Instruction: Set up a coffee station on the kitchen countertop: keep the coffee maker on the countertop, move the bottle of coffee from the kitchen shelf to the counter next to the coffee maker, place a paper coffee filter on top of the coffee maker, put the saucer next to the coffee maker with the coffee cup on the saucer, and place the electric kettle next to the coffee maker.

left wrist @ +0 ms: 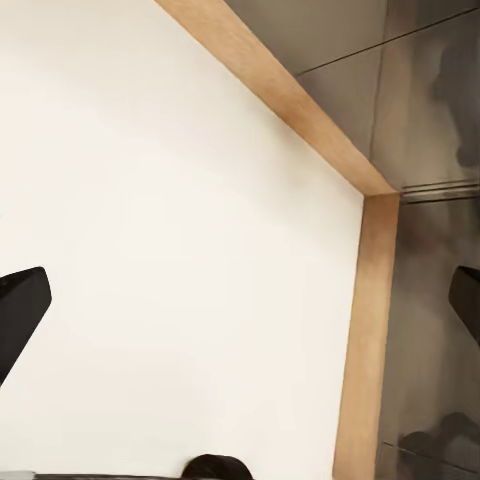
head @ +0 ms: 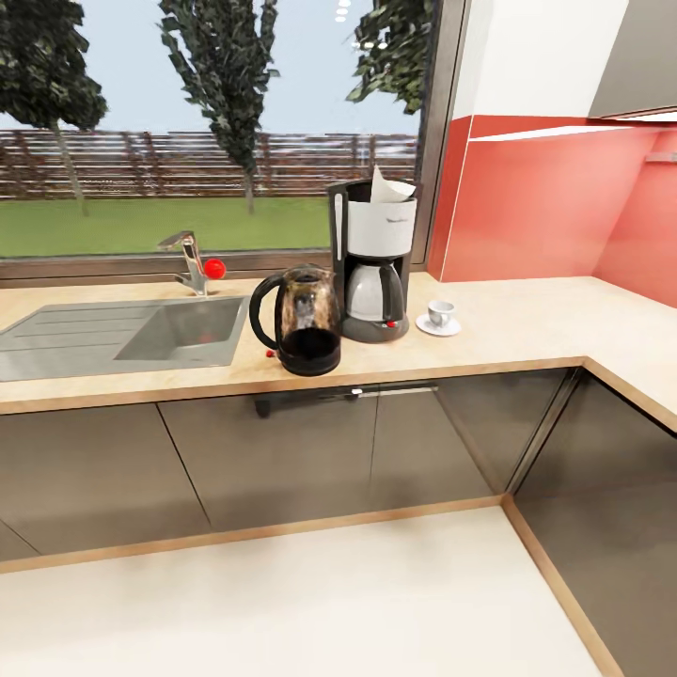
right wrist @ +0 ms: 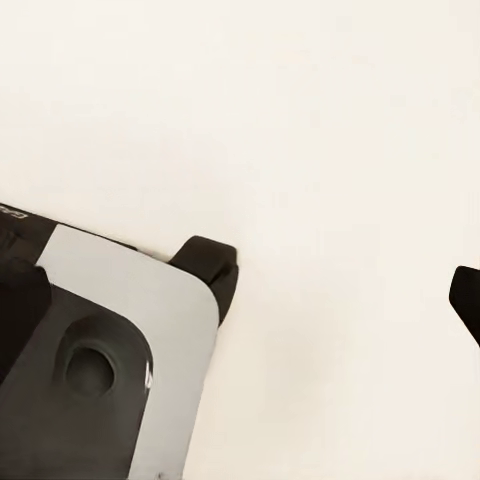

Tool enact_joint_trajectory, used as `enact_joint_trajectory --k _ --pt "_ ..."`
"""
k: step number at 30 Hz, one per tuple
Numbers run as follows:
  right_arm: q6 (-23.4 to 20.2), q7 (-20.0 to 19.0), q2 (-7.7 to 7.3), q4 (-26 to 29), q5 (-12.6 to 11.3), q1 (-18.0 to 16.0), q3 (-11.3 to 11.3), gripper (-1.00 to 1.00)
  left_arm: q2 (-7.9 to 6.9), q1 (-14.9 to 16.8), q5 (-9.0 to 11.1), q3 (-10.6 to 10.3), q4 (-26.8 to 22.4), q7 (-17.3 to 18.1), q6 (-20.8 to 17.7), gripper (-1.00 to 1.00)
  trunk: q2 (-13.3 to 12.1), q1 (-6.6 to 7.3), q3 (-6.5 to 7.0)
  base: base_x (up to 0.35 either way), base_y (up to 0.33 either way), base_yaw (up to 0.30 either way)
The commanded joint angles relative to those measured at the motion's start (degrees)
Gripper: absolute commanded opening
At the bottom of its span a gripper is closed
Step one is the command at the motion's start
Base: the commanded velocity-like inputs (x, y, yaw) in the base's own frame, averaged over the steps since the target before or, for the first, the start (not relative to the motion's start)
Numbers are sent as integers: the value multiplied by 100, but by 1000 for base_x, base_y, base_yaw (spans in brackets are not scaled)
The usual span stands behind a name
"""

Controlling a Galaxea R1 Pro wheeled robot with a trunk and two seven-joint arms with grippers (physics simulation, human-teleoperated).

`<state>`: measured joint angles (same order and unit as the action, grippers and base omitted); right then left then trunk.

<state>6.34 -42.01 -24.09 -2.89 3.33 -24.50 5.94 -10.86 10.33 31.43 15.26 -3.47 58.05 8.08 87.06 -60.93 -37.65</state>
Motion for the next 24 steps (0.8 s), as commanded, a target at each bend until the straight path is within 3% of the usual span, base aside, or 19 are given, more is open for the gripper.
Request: enact_joint_trajectory --k 1,9,11,13,14,17,18,20,23,24 --pt "92 4 0 -18 31 9 21 100 2 5 -49 43 10 11 36 100 3 0 -5 0 0 0" --pt "238 52 0 -13 28 48 23 100 13 5 -49 41 13 5 36 100 3 0 -5 0 0 0" --pt "243 241 11 -14 29 49 25 100 14 5 -46 44 13 5 36 100 3 0 -5 0 0 0" --pt "244 807 48 -17 33 50 27 100 14 5 -47 46 17 3 36 100 3 0 -5 0 0 0" --pt "243 1360 146 -18 40 55 29 100 14 5 -46 47 20 0 36 100 3 0 -5 0 0 0" --pt "242 1926 271 -18 51 86 29 100 14 5 -45 47 21 -2 36 100 3 0 -5 0 0 0" --pt "240 2274 360 -20 52 124 31 100 14 5 -43 47 21 -3 36 100 3 0 -5 0 0 0" --pt "239 2550 471 -23 54 153 34 100 14 5 -42 48 21 -3 36 100 3 0 -5 0 0 0" --pt "239 2965 1117 -21 50 202 37 100 14 5 -41 48 22 -4 36 100 3 0 -5 0 0 0" --pt "238 2987 1217 -20 50 205 36 100 14 5 -41 48 22 -4 36 100 3 0 -5 0 0 0"
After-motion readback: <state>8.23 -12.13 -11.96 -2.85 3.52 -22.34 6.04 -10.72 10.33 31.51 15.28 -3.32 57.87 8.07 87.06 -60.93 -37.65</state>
